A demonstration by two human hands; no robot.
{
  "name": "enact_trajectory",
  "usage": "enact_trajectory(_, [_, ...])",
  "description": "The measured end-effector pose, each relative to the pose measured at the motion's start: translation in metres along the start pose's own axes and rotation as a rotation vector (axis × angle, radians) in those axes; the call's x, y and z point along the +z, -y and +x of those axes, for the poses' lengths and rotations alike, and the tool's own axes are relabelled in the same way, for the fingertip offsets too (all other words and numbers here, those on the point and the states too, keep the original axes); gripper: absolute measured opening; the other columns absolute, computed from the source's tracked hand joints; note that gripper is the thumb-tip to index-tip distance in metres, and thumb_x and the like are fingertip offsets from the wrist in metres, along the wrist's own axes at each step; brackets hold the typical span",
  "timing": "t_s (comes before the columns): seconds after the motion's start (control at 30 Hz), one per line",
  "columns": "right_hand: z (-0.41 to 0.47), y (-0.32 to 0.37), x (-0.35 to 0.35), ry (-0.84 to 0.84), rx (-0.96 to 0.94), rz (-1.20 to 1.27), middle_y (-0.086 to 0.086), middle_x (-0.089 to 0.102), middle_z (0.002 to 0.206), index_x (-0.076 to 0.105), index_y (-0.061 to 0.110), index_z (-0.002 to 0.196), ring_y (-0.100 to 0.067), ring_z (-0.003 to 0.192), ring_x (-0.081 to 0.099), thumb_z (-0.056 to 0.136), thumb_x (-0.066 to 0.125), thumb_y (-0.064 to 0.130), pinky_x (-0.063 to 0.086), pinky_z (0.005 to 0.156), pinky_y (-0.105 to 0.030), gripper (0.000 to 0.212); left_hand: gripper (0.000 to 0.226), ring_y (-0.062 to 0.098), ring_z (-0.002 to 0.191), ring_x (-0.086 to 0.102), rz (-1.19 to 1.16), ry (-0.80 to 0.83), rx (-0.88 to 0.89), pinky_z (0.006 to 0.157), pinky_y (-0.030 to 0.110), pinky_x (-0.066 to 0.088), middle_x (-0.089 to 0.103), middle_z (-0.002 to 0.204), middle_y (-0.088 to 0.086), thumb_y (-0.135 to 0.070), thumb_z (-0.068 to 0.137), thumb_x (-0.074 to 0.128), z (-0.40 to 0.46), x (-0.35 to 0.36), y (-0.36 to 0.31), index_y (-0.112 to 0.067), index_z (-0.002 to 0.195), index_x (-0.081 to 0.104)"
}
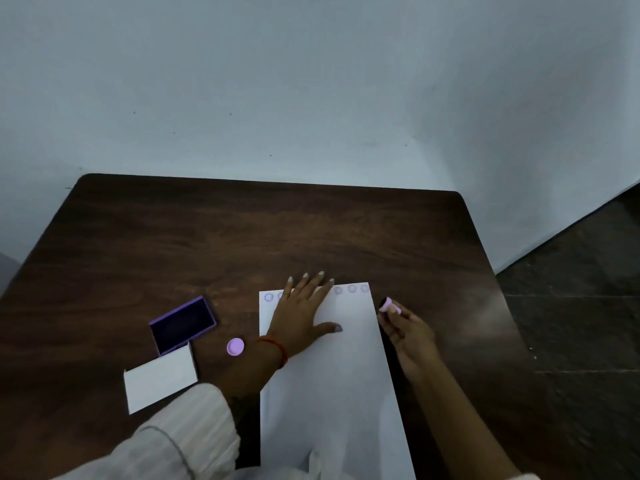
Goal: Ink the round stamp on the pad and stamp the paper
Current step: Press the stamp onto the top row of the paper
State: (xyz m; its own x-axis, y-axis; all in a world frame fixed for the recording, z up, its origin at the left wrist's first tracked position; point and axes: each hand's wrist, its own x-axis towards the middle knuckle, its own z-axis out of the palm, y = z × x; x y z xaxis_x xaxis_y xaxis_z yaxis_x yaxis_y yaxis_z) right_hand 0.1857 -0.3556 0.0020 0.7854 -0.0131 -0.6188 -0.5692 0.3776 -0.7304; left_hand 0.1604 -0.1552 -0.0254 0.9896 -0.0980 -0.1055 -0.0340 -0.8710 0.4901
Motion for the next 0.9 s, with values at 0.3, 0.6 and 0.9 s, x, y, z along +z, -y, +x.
enact_trajectory(0.3, [-0.030, -0.033, 0.003, 0.160, 0.141, 0.253, -0.003, 0.077, 0.076, 0.068, 0.002, 0.090, -0.010, 0.070, 0.073, 0.090, 0.050, 0.000, 0.059, 0.072, -0.023, 0.018, 0.064, 0.025, 0.140, 0.028, -0.194, -0.374, -0.277, 0.116, 0.042, 0.025, 0.035, 0.150, 0.005, -0.020, 0.081, 0.069, -0.093, -0.013, 0.020, -0.021, 0.137, 0.039])
enact_trajectory(0.6, [-0.039, -0.058, 0.000, 0.229, 0.164, 0.254, -0.004, 0.078, 0.079, 0.077, 0.007, 0.075, -0.011, 0.074, 0.073, 0.090, 0.050, 0.002, 0.060, 0.070, -0.023, 0.031, 0.055, 0.033, 0.119, 0.048, -0.234, -0.433, -0.486, 0.103, 0.038, 0.038, 0.057, 0.127, 0.017, 0.001, 0.072, 0.074, -0.124, -0.006, 0.032, -0.005, 0.123, 0.055])
enact_trajectory(0.9, [-0.039, -0.063, 0.001, 0.229, 0.123, 0.216, -0.005, 0.078, 0.080, 0.074, 0.006, 0.081, -0.013, 0.074, 0.074, 0.090, 0.051, 0.001, 0.061, 0.067, -0.022, 0.025, 0.025, 0.032, 0.110, 0.054, -0.260, -0.413, -0.506, 0.097, 0.040, 0.044, 0.064, 0.115, 0.017, -0.006, 0.081, 0.066, -0.125, -0.018, 0.038, -0.003, 0.106, 0.066])
